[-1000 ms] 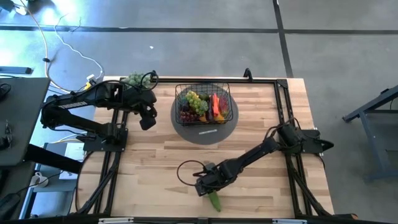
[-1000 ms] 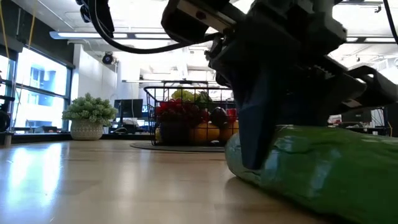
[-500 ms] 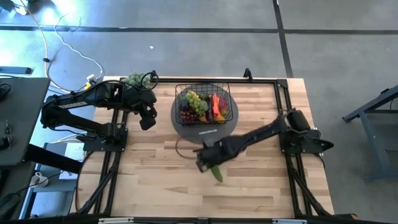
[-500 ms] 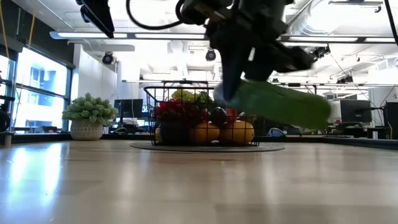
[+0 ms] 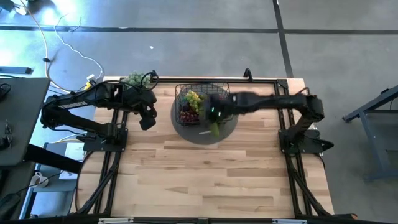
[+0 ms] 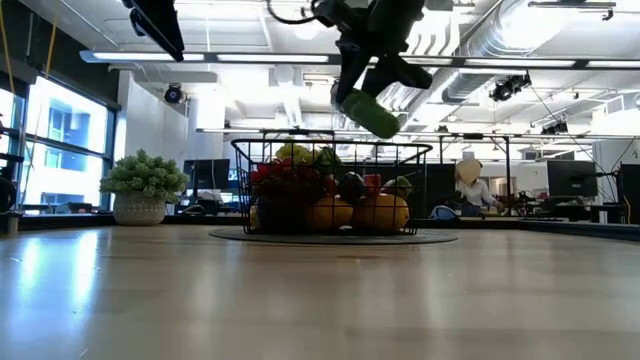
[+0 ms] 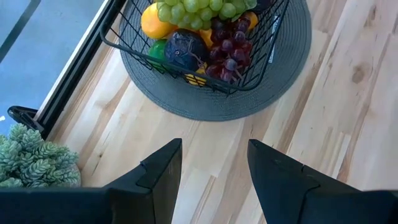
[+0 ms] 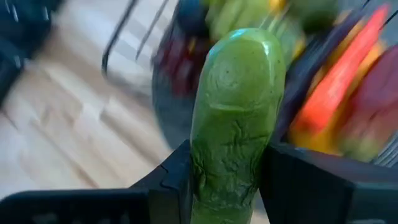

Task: Build produce basket
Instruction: Put the cucumber into the black wire basket, then return to Home Position

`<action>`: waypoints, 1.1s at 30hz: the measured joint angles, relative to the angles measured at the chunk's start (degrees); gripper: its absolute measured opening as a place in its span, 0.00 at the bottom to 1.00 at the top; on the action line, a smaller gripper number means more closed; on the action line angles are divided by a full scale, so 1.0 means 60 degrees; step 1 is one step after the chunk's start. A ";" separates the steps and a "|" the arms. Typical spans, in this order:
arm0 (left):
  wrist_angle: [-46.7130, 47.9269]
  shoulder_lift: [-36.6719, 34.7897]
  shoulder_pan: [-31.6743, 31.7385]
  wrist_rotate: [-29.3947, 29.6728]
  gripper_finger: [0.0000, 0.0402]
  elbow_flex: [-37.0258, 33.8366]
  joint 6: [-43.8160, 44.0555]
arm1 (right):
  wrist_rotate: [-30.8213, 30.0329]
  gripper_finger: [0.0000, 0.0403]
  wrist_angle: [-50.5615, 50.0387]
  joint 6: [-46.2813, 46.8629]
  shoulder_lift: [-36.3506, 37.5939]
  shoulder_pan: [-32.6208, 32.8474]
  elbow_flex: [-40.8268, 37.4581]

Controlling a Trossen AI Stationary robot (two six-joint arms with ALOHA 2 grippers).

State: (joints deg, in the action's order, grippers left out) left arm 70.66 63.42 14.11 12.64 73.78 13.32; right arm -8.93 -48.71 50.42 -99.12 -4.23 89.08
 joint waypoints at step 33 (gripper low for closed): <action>-0.2826 -0.2905 -0.0746 -0.0585 0.43 -0.3192 0.1441 | 0.2448 0.57 0.0070 -0.2418 -0.0768 -0.3546 0.0007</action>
State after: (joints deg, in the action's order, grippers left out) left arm 53.71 45.99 9.63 9.13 54.62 21.97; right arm 5.76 -48.29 35.91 -103.73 -25.51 89.12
